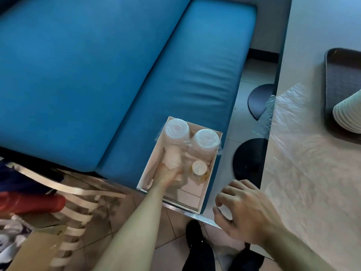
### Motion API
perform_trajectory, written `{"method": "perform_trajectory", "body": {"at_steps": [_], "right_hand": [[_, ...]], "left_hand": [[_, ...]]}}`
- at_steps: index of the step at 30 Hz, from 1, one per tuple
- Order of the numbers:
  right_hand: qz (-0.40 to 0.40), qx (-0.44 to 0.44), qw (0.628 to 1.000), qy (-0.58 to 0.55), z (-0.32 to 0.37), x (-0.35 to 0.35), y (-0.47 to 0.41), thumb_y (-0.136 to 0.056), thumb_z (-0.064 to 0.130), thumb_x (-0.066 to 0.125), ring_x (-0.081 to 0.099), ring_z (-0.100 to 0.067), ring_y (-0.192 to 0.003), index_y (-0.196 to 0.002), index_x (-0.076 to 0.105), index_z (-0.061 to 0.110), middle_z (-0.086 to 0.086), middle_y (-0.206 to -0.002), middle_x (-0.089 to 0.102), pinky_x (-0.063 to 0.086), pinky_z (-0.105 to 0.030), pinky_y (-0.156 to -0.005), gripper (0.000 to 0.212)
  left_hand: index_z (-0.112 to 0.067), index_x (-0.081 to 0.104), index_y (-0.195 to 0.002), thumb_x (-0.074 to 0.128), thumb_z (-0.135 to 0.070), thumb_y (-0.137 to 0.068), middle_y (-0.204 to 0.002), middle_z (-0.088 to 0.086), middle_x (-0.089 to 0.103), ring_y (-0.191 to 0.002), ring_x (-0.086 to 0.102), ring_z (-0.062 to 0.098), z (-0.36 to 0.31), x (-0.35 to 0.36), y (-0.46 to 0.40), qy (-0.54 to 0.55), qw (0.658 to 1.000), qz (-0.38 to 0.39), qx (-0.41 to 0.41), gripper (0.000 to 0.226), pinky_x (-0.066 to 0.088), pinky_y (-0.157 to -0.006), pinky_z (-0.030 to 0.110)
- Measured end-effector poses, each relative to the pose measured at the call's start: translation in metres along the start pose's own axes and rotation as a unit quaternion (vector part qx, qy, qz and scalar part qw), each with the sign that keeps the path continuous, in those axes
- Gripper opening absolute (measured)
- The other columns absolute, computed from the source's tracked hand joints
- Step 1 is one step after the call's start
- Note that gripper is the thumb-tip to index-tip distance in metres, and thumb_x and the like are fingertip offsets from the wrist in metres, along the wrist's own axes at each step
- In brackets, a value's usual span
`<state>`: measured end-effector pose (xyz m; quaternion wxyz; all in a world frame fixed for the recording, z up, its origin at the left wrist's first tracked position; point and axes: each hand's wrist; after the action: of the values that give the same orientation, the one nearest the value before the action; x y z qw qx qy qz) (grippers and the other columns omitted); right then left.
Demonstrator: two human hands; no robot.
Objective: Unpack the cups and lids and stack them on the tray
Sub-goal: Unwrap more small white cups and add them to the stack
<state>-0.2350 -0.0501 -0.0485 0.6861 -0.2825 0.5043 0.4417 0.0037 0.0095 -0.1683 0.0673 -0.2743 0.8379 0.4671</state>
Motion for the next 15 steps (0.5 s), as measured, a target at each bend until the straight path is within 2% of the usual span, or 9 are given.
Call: {"method": "perform_trajectory", "body": {"at_steps": [2, 5, 7, 9, 12, 13, 15], "right_hand": [[0.003, 0.002, 1.0, -0.003, 0.001, -0.001, 0.0, -0.084, 0.045, 0.056, 0.058, -0.012, -0.074, -0.071, 0.067, 0.029, 0.016, -0.072, 0.063, 0.049, -0.031, -0.074, 0.023], [0.015, 0.004, 1.0, 0.002, 0.001, -0.002, -0.001, -0.084, 0.046, 0.055, 0.058, -0.01, -0.074, -0.072, 0.068, 0.032, 0.017, -0.074, 0.064, 0.05, -0.029, -0.073, 0.022], [0.032, 0.002, 0.999, 0.011, 0.002, -0.003, 0.0, -0.086, 0.047, 0.051, 0.059, -0.009, -0.075, -0.075, 0.068, 0.032, 0.018, -0.076, 0.065, 0.05, -0.029, -0.074, 0.025], [0.05, 0.003, 0.999, 0.019, 0.003, -0.003, -0.002, -0.088, 0.049, 0.045, 0.059, -0.009, -0.079, -0.085, 0.067, 0.033, 0.017, -0.083, 0.066, 0.05, -0.03, -0.077, 0.028], [0.042, 0.019, 0.999, 0.018, 0.007, -0.004, -0.005, -0.089, 0.054, 0.043, 0.064, -0.012, -0.093, -0.117, 0.063, 0.034, 0.012, -0.105, 0.071, 0.052, -0.031, -0.084, 0.04], [0.034, 0.033, 0.999, -0.004, 0.01, -0.007, -0.006, -0.089, 0.054, 0.045, 0.065, -0.012, -0.1, -0.128, 0.058, 0.033, 0.01, -0.117, 0.069, 0.053, -0.031, -0.087, 0.046], [0.003, 0.077, 0.99, -0.121, 0.018, -0.016, -0.009, -0.089, 0.054, 0.054, 0.059, -0.01, -0.112, -0.142, 0.046, 0.031, 0.01, -0.134, 0.059, 0.05, -0.029, -0.094, 0.058]], "left_hand": [[-0.015, 0.059, -0.11, 0.069, -0.025, -0.093, -0.108, 0.001, 0.064, -0.102, 0.059, 0.018, -0.004, -0.002, 0.008, 0.09, 0.995, 0.014, -0.032, 0.022, 0.045, -0.092, 0.033], [-0.015, 0.064, -0.119, 0.07, -0.041, -0.086, -0.087, 0.0, 0.07, -0.079, 0.063, 0.017, -0.007, -0.008, 0.029, 0.199, 0.974, 0.04, -0.1, 0.042, 0.045, -0.067, 0.028], [-0.018, 0.064, -0.122, 0.07, -0.046, -0.082, -0.083, 0.003, 0.071, -0.078, 0.065, 0.02, -0.005, -0.014, 0.043, 0.283, 0.948, 0.067, -0.13, 0.049, 0.043, -0.059, 0.026], [-0.017, 0.064, -0.118, 0.071, -0.046, -0.081, -0.091, 0.009, 0.07, -0.091, 0.064, 0.027, -0.008, -0.017, 0.063, 0.371, 0.916, 0.086, -0.128, 0.047, 0.046, -0.064, 0.029], [-0.015, 0.061, -0.123, 0.068, -0.044, -0.085, -0.106, 0.017, 0.067, -0.102, 0.059, 0.035, -0.02, -0.017, 0.102, 0.472, 0.868, 0.125, -0.092, 0.048, 0.046, -0.067, 0.033], [-0.015, 0.06, -0.126, 0.067, -0.044, -0.086, -0.108, 0.018, 0.067, -0.101, 0.059, 0.035, -0.027, -0.015, 0.118, 0.491, 0.857, 0.141, -0.074, 0.051, 0.046, -0.068, 0.034], [-0.014, 0.06, -0.132, 0.066, -0.043, -0.087, -0.109, 0.018, 0.068, -0.095, 0.063, 0.032, -0.042, -0.009, 0.147, 0.517, 0.84, 0.163, -0.042, 0.054, 0.048, -0.072, 0.037]]}}
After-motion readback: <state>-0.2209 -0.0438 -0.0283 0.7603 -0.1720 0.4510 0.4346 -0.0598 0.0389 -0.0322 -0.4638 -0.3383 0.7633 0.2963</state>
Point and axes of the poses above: each hand's wrist, its own y-axis away from the middle knuckle, its own x-axis out of the palm, z = x × y
